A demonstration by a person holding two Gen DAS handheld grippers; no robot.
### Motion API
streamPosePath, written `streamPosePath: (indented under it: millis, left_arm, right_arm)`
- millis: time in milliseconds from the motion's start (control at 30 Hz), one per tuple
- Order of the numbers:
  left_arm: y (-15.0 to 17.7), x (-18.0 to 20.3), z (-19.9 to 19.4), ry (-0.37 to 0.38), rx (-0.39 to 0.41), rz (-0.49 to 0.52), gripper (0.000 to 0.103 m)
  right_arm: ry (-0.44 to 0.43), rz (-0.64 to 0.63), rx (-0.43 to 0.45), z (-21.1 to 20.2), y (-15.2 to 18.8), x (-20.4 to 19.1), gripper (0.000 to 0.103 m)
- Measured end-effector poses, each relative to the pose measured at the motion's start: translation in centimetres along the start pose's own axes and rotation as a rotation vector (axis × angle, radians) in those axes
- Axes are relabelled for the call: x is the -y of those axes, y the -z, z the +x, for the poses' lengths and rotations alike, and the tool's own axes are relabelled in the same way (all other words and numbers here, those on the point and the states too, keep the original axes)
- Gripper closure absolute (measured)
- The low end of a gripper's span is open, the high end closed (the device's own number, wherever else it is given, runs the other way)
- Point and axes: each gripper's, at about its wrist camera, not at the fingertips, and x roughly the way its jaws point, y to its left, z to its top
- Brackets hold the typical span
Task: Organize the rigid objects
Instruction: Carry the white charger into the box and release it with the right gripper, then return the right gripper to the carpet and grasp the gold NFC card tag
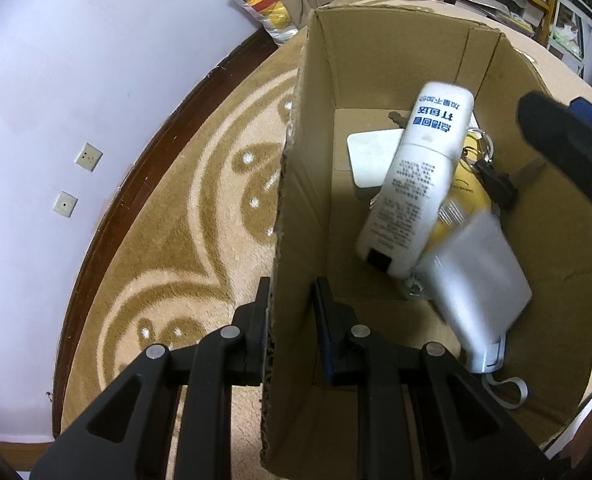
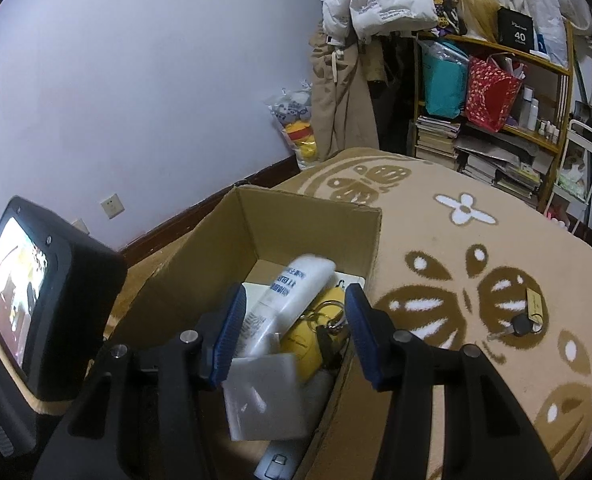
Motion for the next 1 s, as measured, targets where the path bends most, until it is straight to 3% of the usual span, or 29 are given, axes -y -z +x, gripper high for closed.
streamPosePath:
  millis: [233, 333, 533, 700, 1000]
  left_arm:
    - [0.1, 0.1, -0.1, -0.006, 0.002, 0.007, 0.083]
    - [0.0, 0.2, -0.1, -0.007, 0.002, 0.007, 0.083]
    - [-0.1, 0.3, -0.2, -0.008, 0.002, 0.008, 0.083]
    - [-0.1, 0.3, -0.2, -0.007, 0.005, 0.01, 0.083]
    - [-0.1, 0.7, -0.3, -0.022, 0.006, 0.023, 0.083]
  right_arm:
    - [0.023, 0.029, 0.03, -0.9, -0.7, 1.0, 0.043]
    - [0.064, 0.042, 0.034, -1.1, -0.9, 1.8, 0.028]
    - [0.126, 0.065, 0.017, -0.7, -1.2, 3.7, 0.013]
    - [0.189, 0.048, -0.006, -0.1, -1.1, 5.4, 0.012]
    - [0.283, 0.154, -0.053, 1.6, -0.7, 11.8, 0.012]
